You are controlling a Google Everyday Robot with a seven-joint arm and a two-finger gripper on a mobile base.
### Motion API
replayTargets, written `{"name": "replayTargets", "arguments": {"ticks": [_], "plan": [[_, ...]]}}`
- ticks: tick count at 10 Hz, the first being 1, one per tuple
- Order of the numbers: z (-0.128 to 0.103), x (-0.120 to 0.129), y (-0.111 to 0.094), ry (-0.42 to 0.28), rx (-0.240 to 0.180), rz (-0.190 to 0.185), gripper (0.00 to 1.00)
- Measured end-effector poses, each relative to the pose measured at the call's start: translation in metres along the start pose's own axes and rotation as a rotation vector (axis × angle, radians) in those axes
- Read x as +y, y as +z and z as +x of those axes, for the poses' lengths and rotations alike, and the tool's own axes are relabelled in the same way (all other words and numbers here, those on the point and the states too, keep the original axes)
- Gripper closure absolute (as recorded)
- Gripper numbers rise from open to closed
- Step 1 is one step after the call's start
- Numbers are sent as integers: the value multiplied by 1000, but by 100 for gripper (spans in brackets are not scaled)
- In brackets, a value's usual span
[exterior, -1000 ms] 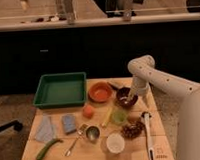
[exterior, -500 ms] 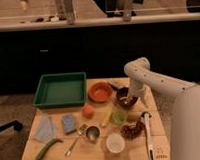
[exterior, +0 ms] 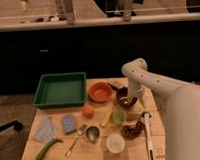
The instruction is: Stack bowls on top of each other
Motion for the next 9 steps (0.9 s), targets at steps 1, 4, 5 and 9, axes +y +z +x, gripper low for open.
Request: {"name": "replayTargets", "arguments": {"ticks": [1, 4, 5, 9], "plan": [[0, 0, 0, 1, -2, -2, 59], [2, 1, -1, 4, -7, -4, 89], [1, 1, -2, 5, -11, -1, 95], [6, 2, -10, 29, -9, 27, 100]]}}
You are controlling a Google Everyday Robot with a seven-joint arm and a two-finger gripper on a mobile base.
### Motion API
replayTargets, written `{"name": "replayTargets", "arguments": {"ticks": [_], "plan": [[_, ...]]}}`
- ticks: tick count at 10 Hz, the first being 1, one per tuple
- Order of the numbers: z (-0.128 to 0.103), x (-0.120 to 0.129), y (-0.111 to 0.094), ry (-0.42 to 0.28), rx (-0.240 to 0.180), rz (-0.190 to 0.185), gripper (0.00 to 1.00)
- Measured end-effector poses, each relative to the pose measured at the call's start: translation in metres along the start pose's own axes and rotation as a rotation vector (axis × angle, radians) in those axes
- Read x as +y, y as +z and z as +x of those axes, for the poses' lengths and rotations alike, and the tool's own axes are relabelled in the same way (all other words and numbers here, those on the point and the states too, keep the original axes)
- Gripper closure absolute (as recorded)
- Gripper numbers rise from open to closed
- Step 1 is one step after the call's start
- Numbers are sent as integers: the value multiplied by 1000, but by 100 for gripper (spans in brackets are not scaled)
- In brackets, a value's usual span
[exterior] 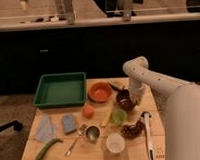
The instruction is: Stack bowls on top of each other
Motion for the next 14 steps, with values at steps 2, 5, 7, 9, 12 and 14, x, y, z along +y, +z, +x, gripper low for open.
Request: {"name": "replayTargets", "arguments": {"ticks": [2, 5, 7, 9, 12, 14], "plan": [[6, 0, -11, 38, 5, 36, 100], [13, 2, -31, 83, 11, 90, 100], [15, 2, -46, 100, 13, 129, 100], [14, 1, -57, 107, 14, 161, 100], [8, -2, -71, 104, 3, 212, 100], [-4, -7, -87, 97, -15, 263, 100]]}}
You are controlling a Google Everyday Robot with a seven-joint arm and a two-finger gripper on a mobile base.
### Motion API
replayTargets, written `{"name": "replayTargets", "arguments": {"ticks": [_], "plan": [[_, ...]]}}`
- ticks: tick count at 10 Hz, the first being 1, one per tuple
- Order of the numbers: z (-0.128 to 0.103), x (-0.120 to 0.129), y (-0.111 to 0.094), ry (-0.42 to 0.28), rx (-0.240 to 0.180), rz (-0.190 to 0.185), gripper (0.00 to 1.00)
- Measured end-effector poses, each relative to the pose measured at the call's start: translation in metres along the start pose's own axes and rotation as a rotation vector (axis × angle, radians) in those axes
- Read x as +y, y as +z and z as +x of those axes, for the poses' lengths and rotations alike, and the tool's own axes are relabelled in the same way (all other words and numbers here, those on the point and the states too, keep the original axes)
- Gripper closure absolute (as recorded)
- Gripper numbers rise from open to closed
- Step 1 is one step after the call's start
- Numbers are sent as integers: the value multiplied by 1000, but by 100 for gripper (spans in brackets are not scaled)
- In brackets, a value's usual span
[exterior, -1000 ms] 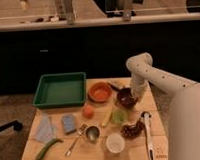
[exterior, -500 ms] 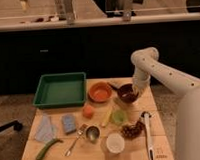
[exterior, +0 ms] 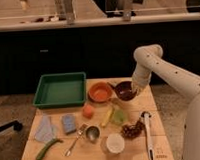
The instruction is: Stack bowls on top of each other
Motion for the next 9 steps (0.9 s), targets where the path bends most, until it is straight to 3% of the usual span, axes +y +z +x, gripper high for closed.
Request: {"name": "replayTargets", "arguments": {"ticks": [3, 9], "plan": [[-22, -12, -13, -13, -7, 37, 100], [-55, -51, -17, -77, 10, 18, 100]]}}
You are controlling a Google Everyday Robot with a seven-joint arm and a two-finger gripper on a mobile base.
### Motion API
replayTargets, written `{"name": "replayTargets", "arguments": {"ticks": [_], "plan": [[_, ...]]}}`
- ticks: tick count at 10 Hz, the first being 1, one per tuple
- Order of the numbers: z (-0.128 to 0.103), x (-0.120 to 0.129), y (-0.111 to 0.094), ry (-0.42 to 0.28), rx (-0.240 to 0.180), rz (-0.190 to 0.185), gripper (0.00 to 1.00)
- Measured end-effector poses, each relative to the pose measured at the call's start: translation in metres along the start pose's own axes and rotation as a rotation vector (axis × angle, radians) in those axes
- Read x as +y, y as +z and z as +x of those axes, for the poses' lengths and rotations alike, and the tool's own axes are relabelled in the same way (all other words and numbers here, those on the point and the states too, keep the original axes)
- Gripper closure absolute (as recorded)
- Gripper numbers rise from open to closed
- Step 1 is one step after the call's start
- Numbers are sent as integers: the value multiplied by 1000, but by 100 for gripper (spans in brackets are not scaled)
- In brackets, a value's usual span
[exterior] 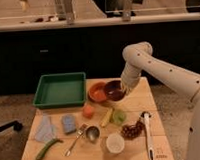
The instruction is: Stack bowls on top of each other
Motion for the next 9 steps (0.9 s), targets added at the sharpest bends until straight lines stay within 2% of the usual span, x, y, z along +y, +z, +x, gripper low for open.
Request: {"name": "replayTargets", "arguments": {"ticks": [3, 5, 9], "plan": [[-6, -21, -3, -18, 18, -13, 100], [-12, -44, -2, -38, 26, -19, 100], [-16, -68, 8, -40, -7, -15, 100]]}}
